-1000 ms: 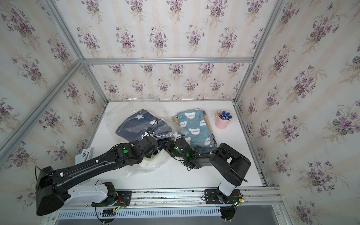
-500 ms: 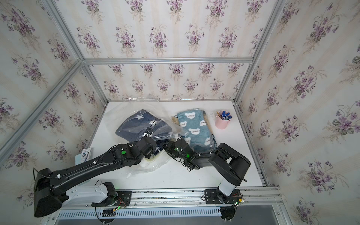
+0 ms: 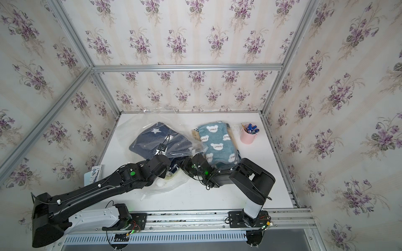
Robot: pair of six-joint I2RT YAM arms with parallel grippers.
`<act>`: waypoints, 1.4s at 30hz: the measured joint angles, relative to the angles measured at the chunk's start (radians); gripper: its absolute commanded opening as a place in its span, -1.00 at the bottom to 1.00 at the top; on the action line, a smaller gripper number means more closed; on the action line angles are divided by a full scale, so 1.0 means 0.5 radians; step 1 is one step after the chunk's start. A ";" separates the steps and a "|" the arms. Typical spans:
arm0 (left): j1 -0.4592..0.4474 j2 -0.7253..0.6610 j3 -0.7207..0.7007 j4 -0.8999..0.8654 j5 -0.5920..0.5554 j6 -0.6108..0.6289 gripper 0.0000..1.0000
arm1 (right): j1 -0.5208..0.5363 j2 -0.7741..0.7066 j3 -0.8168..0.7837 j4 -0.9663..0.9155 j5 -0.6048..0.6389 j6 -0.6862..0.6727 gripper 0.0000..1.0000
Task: Take the blanket out of the vacuum bag
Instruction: Take out the blanket from the vacuum bag.
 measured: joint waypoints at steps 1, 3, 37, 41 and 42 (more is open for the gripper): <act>0.000 0.000 -0.003 0.007 0.003 -0.001 -0.89 | 0.001 0.008 0.016 -0.008 -0.007 0.000 0.01; 0.000 0.000 -0.004 0.009 0.005 -0.002 -0.88 | 0.002 0.008 0.024 -0.022 -0.009 0.000 0.05; 0.000 -0.043 -0.027 0.066 0.027 -0.002 -0.88 | 0.017 0.060 0.228 0.137 -0.121 -0.146 -0.04; 0.000 -0.037 -0.027 0.066 0.029 -0.001 -0.87 | -0.004 0.021 0.096 0.086 -0.105 -0.149 -0.03; 0.000 -0.036 -0.027 0.066 0.029 -0.001 -0.87 | -0.010 0.013 0.077 0.076 -0.101 -0.153 -0.02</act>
